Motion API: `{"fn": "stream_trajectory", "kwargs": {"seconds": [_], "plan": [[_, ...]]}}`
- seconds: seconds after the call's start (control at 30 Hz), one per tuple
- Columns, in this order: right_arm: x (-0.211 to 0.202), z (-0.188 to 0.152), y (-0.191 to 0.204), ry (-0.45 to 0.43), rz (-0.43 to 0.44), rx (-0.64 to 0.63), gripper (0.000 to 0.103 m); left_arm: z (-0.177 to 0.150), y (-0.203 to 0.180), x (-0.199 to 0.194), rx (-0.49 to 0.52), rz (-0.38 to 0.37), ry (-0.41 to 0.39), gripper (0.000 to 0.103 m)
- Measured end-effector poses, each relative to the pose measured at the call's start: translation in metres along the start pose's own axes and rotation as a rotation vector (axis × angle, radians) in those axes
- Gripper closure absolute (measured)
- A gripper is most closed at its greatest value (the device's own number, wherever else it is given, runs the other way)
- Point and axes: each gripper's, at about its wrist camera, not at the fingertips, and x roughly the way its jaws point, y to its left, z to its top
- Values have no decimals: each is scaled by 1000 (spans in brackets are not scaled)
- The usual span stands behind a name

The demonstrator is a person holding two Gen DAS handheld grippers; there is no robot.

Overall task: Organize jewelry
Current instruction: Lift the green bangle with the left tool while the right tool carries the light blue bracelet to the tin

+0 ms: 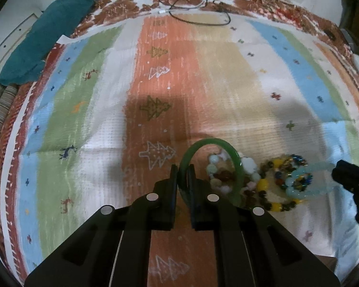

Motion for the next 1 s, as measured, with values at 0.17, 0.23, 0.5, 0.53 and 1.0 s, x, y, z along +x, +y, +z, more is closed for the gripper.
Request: {"fn": "stream_trajectory", "kwargs": {"seconds": [0.17, 0.23, 0.5, 0.53, 1.0], "plan": [[-17, -4, 3, -30, 13, 9, 91, -2, -4, -23, -6, -13, -31, 95], [-23, -4, 3, -46, 9, 14, 91, -5, -5, -33, -4, -15, -44, 95], [-51, -8, 8, -123, 14, 26, 91, -18, -1, -61, -20, -19, -71, 95], [-53, -9, 8, -129, 17, 29, 91, -20, -1, -63, -20, -20, -73, 95], [-94, -26, 24, -229, 0, -2, 91, -40, -10, -110, -22, -65, -149, 95]]}}
